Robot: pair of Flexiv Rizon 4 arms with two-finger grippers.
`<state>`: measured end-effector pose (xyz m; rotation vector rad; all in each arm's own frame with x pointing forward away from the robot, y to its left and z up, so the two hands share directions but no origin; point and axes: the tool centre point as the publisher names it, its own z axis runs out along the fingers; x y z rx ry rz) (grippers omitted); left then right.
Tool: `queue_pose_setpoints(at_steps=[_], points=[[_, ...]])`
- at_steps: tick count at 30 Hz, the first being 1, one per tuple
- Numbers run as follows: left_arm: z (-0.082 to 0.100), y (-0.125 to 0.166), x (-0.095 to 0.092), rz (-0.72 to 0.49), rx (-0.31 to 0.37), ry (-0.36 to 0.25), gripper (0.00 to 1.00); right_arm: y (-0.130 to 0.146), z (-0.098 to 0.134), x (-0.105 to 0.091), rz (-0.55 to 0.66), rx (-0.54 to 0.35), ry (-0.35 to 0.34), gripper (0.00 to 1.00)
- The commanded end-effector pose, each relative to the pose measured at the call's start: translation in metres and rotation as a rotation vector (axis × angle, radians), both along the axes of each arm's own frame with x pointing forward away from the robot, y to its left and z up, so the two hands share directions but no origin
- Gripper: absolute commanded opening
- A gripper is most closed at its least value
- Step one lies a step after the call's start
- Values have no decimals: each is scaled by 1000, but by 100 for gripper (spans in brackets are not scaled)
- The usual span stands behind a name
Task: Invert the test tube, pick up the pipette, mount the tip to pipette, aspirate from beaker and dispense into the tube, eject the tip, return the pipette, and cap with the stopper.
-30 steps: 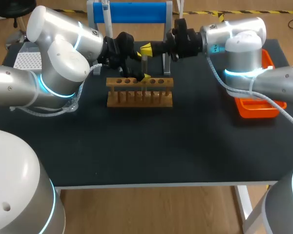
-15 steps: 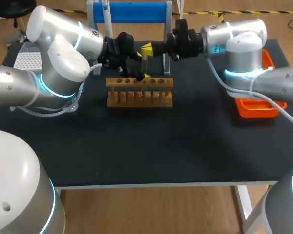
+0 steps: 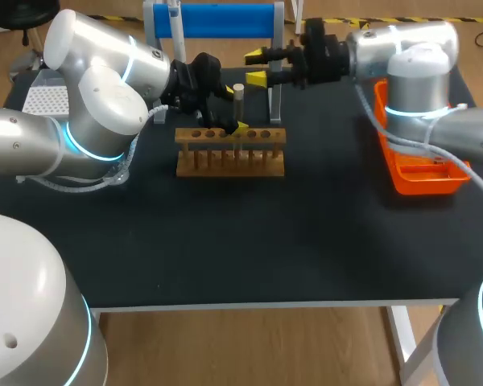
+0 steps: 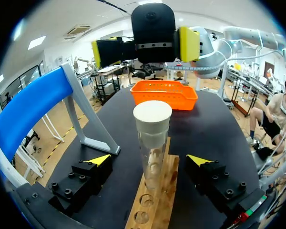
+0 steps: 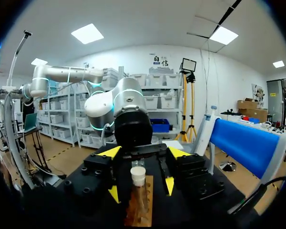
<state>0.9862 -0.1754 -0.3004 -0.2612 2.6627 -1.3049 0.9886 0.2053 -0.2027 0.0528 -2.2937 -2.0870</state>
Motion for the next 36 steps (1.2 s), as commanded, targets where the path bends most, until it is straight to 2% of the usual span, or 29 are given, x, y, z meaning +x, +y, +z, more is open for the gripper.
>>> queue_pose_setpoints(at_steps=[1, 7, 13, 16, 25, 36], points=[[0, 0, 0, 0, 1, 1, 100, -53, 2, -24, -89, -70, 2, 100], [0, 0, 0, 0, 1, 1, 100, -100, -32, -33, -189, -168, 42, 100], [0, 0, 0, 0, 1, 1, 100, -119, -67, -47, -230, -251, 74, 100], [0, 0, 0, 0, 1, 1, 100, -123, -77, -50, -249, -268, 86, 100], [0, 0, 0, 0, 1, 1, 100, -123, -77, -50, -249, -268, 86, 100], [0, 30, -1, 99, -11, 3, 100, -123, -77, -50, -249, -268, 86, 100]])
